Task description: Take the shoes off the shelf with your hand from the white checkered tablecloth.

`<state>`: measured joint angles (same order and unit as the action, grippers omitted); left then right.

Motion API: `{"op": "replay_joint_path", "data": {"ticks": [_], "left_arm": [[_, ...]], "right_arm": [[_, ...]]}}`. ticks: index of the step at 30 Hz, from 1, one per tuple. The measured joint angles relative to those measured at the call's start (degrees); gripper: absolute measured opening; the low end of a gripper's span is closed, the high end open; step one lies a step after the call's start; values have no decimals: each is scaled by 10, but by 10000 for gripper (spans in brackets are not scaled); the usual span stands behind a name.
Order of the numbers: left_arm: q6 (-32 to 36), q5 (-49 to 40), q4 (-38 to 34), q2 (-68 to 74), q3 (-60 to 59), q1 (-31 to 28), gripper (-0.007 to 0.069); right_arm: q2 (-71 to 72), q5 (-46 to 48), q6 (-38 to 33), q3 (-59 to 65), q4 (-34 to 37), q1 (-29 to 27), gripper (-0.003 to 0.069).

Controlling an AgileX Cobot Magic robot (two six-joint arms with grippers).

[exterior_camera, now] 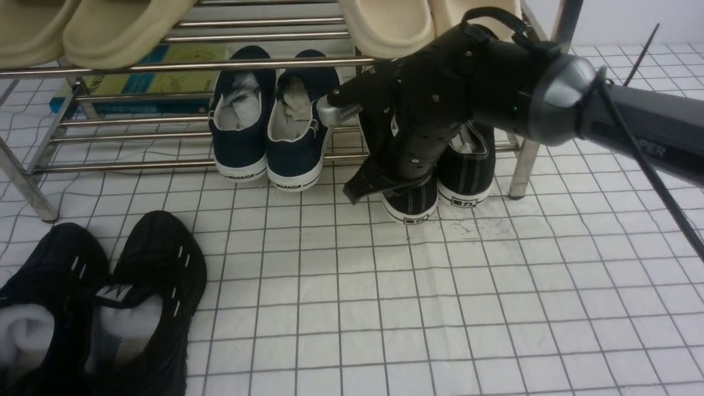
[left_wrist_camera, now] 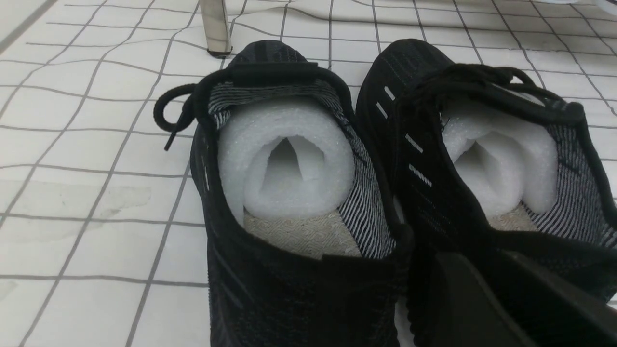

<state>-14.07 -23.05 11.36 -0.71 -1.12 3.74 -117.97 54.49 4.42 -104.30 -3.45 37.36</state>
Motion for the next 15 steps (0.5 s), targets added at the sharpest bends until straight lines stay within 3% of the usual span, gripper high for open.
{"op": "replay_joint_path", "data": {"ticks": [7,15], "left_arm": [[0,0,0,0,0,0,135],[0,0,0,0,0,0,135]], "right_arm": [[82,167,-26,0,85,2,7],[157,175,-28,31,109,18,10]]}}
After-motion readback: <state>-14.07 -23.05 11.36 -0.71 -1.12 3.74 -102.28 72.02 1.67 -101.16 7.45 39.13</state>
